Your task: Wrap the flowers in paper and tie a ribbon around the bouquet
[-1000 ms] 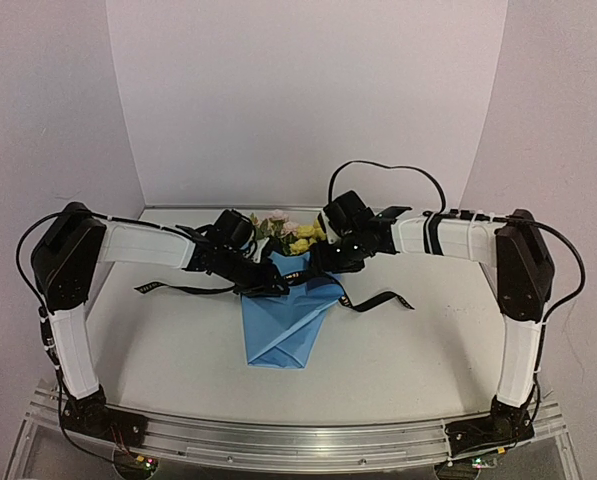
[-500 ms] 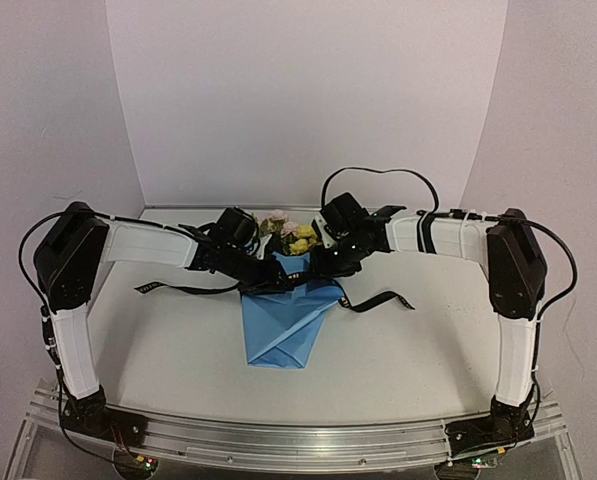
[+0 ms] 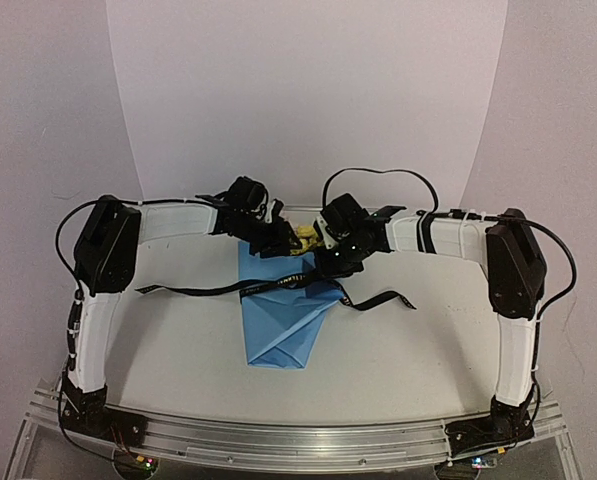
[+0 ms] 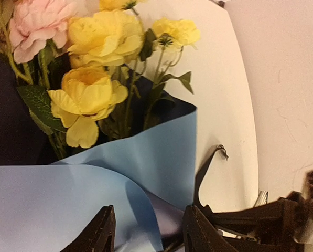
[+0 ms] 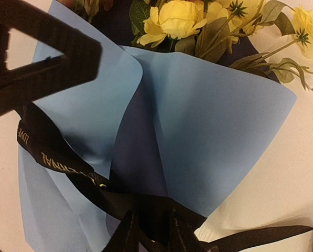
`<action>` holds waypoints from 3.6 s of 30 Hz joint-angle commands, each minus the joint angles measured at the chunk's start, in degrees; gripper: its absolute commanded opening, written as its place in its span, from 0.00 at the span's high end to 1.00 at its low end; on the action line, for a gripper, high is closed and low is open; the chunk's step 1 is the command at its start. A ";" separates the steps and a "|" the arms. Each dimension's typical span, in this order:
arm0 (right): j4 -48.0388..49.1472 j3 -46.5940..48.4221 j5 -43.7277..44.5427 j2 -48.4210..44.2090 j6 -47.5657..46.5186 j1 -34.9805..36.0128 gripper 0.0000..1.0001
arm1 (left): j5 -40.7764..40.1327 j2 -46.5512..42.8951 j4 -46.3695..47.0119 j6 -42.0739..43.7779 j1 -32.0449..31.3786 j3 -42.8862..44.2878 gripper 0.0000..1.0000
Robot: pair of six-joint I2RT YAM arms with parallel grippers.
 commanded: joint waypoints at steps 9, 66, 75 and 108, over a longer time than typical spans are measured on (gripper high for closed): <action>-0.05 0.61 1.46 -1.85 0.44 -0.04 0.87 | 7.72 4.00 -1.03 -3.18 -1.22 3.17 0.48; 0.58 -11.29 3.25 -10.61 4.81 0.81 0.97 | 4.11 4.91 17.23 -17.60 -0.05 0.15 1.00; 0.53 -12.06 8.82 -13.38 7.72 0.82 0.76 | 3.35 3.81 16.78 -16.62 0.02 -0.43 0.99; 32.19 -47.20 2.88 -26.81 55.24 -6.17 0.17 | -17.62 -37.14 8.76 -11.99 12.78 -46.35 0.35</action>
